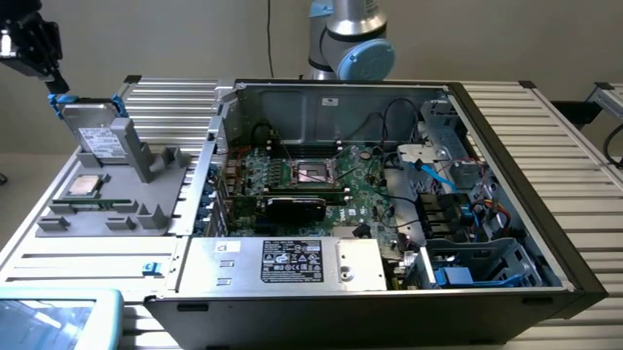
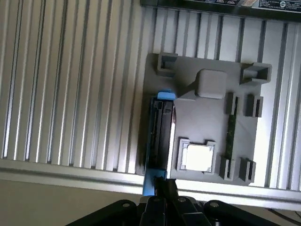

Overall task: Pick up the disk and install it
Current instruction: 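Pick up the disk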

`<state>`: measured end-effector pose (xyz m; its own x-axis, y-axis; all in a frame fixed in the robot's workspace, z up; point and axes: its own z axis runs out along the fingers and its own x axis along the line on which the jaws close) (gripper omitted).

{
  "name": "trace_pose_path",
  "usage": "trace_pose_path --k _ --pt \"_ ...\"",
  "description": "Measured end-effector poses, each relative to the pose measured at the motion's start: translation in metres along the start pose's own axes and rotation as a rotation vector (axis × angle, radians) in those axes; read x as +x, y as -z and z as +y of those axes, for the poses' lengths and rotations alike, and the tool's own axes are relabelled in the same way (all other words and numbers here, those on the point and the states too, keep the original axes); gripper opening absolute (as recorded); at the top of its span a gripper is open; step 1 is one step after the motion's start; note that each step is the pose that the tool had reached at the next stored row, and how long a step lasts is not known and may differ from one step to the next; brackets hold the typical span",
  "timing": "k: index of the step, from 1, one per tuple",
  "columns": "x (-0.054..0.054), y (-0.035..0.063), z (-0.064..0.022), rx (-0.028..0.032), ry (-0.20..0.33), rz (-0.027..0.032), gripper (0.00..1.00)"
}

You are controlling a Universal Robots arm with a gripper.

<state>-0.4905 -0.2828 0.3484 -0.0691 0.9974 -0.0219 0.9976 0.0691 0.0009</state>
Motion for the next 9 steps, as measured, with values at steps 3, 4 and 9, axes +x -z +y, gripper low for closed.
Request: trace_pose_path --k 3,4,9 --pt "0.0 0.0 0.0 0.001 -0.048 0.0 0.11" --pt "0.0 0.0 0.0 0.0014 -0.064 -0.0001 0.11" --pt "-0.0001 0.0 0.0001 0.0031 -0.143 -0.0002 0.11"
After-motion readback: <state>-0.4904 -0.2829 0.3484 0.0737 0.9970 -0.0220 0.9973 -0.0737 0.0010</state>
